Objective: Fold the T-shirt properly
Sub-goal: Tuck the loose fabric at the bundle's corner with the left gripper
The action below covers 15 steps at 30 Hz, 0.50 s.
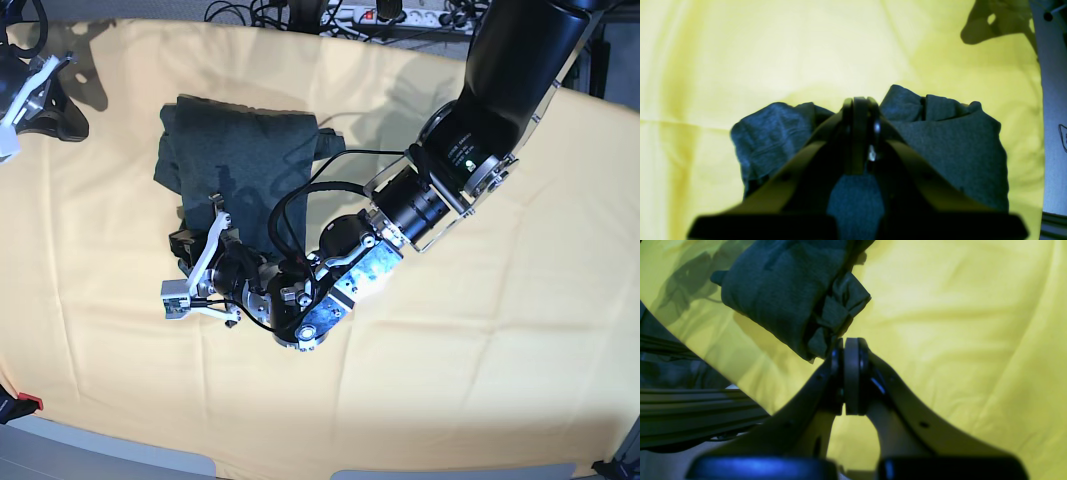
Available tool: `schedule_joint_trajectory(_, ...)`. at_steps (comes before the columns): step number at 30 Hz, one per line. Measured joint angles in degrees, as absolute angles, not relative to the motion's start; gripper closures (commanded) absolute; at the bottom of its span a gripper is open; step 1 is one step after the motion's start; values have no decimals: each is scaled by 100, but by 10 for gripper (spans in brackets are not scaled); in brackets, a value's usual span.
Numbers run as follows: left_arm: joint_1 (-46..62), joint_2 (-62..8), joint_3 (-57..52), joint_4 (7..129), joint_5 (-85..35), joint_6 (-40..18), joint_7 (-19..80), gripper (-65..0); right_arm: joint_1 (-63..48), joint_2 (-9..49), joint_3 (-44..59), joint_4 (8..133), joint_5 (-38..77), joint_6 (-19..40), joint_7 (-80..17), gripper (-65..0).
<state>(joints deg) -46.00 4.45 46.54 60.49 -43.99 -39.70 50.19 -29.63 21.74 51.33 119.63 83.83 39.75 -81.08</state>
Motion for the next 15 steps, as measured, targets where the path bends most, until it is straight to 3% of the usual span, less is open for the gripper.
schedule_joint_trajectory(7,-4541,443,4654,5301,-4077,-3968,4993,0,-2963,2176,5133,11963,8381,3975,-8108,0)
schedule_joint_trajectory(15,-4525,429,4654,4539,-3632,-3966,3688,0,-2965,2174,5133,11963,8383,3975,-8108,0)
